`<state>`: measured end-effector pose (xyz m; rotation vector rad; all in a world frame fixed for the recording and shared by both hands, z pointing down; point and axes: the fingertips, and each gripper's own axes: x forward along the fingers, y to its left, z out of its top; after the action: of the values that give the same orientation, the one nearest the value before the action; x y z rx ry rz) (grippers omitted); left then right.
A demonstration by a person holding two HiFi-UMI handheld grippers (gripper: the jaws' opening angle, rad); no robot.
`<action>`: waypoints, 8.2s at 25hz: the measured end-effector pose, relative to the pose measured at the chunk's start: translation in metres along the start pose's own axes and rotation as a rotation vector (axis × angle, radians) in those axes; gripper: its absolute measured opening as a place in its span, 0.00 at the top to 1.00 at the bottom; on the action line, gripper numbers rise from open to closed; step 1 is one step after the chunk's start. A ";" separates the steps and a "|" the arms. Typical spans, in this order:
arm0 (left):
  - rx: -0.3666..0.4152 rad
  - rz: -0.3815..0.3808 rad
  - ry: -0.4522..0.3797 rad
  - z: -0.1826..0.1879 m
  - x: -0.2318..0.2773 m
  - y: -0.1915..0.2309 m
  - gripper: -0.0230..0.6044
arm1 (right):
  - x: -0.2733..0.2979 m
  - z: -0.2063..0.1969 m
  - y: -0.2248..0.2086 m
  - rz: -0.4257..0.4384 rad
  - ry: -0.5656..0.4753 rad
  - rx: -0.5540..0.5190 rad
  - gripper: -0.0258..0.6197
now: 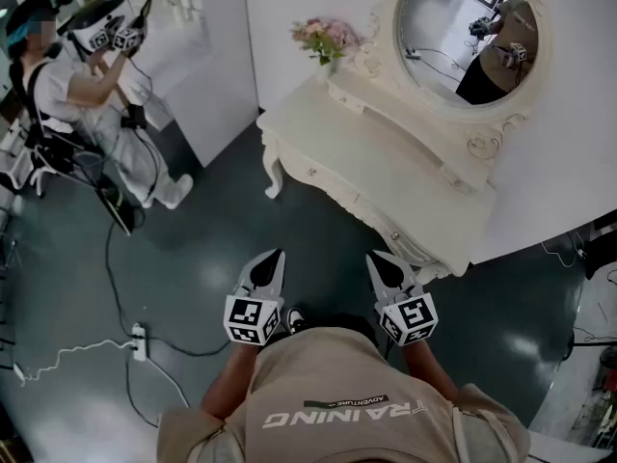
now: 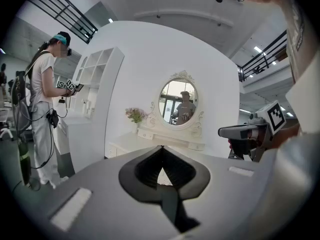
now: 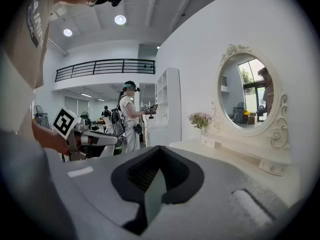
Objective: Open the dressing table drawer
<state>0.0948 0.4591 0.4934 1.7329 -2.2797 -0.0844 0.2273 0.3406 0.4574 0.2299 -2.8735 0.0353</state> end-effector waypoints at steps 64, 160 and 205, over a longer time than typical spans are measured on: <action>0.118 -0.201 0.155 0.116 0.375 0.133 0.93 | 0.282 0.034 -0.254 -0.132 0.030 0.248 0.96; 0.166 -0.175 0.662 -0.039 0.684 0.184 0.78 | 0.307 0.000 -0.392 -0.387 0.092 0.232 0.96; 0.209 -0.191 0.700 -0.053 0.622 0.191 0.78 | 0.300 -0.004 -0.360 -0.432 0.107 0.188 0.96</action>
<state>-0.2228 -0.0736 0.6986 1.7089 -1.6517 0.6405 -0.0006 -0.0607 0.5396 0.8501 -2.6517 0.2279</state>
